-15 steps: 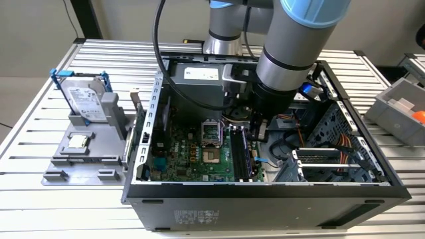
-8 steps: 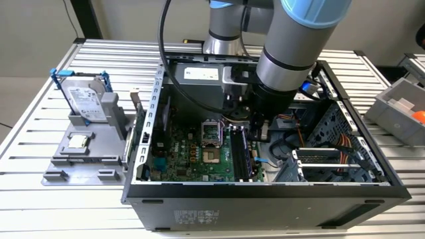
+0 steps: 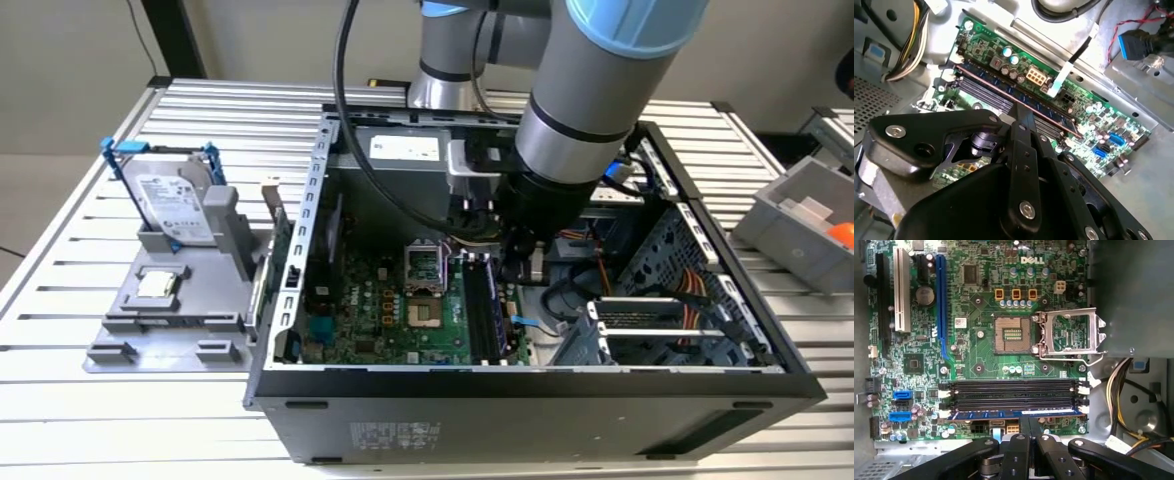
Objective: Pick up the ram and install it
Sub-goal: 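Press down the ram until it locks into place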
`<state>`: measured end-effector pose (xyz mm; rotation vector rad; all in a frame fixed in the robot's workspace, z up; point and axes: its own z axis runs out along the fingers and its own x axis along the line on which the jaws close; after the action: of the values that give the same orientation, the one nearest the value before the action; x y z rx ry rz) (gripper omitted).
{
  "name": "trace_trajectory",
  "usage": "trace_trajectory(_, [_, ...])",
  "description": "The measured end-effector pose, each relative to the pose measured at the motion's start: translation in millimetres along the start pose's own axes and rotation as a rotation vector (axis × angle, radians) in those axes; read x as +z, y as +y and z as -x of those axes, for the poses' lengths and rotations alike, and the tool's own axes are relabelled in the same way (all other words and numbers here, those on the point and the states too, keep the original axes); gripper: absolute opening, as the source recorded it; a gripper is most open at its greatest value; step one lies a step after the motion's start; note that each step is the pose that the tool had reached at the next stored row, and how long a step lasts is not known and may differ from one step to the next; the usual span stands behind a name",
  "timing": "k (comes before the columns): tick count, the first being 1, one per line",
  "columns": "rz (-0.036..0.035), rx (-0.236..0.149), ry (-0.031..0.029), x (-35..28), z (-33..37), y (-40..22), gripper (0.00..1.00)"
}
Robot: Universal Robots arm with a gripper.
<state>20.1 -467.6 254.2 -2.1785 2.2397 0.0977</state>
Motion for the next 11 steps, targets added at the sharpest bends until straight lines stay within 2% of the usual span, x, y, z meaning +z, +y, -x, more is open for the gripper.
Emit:
trace_trajectory(4, [0.0002, -0.002, 0.0001, 0.0, 0.0, 0.0, 0.0])
trace_trajectory(6, [0.0001, -0.002, -0.0001, 2.4, -0.1, -0.1, 0.0])
trace_trajectory(11, [-0.0001, -0.002, 0.0125, 8.7, -0.5, -0.7, 0.0])
